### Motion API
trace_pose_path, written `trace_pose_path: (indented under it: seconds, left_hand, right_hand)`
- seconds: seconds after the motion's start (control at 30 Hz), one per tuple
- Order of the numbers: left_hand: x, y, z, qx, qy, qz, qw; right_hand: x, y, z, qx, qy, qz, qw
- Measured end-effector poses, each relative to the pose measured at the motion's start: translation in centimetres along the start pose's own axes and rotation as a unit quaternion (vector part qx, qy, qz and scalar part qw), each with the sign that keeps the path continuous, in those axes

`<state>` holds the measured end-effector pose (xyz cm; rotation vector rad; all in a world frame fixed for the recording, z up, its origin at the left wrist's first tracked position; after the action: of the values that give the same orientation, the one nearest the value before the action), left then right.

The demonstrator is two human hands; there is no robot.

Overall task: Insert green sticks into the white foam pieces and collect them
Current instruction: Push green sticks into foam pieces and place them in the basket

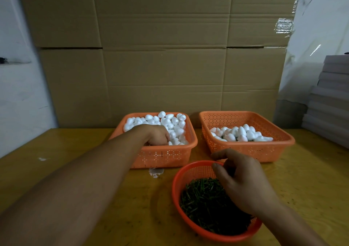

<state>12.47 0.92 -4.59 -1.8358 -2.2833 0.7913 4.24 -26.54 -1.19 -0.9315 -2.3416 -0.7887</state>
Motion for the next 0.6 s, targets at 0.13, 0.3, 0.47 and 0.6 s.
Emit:
trace_pose_path:
  seconds: [0.13, 0.3, 0.47, 0.6]
  left_hand:
    - [-0.6, -0.2, -0.6, -0.032, -0.021, 0.026, 0.999]
    - [-0.9, 0.4, -0.5, -0.052, -0.018, 0.044, 0.998]
    - [-1.5, 0.4, 0.2, -0.026, -0.045, 0.088, 0.995]
    - [-2.6, 0.0, 0.5, -0.023, -0.037, 0.12, 0.992]
  right_hand:
    - [0.1, 0.0, 0.1, 0.001, 0.003, -0.004, 1.0]
    - [0.2, 0.0, 0.0, -0.003, -0.002, -0.007, 1.0]
    - [0.1, 0.1, 0.0, -0.002, -0.001, -0.006, 1.0]
    - [0.2, 0.0, 0.1, 0.0, -0.003, -0.006, 1.0]
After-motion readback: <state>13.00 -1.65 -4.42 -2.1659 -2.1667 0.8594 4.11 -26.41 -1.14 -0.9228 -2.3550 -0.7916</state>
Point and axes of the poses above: each hand's wrist, its own y-axis towards the middle knuckle, its own z-axis out of the palm, x = y × z, the point moved 9 cm from there along y, towards the middle knuckle, and after that the axes turned 12 degrees about x, right-handed, at the moved point
